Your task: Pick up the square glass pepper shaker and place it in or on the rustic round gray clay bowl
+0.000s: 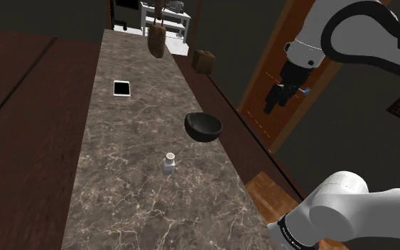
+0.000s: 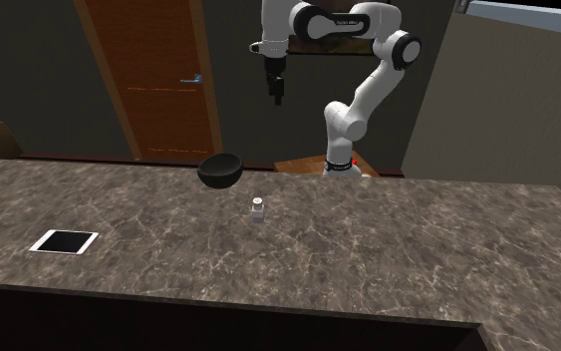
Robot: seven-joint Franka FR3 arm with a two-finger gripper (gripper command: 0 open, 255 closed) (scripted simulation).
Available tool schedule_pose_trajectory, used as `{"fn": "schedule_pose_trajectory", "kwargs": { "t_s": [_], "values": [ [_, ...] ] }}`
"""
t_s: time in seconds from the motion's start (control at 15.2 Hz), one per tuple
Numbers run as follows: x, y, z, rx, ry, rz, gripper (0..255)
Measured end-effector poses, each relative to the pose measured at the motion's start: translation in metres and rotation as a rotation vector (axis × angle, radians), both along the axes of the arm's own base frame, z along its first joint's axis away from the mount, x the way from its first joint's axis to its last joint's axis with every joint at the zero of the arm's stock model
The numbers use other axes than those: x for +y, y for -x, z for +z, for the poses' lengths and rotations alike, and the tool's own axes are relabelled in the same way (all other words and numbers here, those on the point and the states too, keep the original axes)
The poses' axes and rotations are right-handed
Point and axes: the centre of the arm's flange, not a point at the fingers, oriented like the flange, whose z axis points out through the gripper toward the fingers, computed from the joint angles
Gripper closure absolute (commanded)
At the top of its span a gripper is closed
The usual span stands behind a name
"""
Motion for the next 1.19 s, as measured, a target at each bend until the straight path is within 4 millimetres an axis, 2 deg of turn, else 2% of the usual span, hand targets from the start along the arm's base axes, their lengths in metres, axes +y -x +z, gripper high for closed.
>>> {"fn": "schedule_pose_trajectory", "kwargs": {
  "t_s": [0.13,0.33,0.73,1.19],
  "values": [
    [0.004,-0.003,-0.005,0.001,-0.002,0.002,0],
    [0.024,-0.019,-0.023,0.007,-0.012,0.011,0],
    [0.080,-0.056,-0.069,0.022,-0.036,0.032,0],
    [0.142,-0.090,-0.118,0.037,-0.064,0.056,0]
  ]
}}
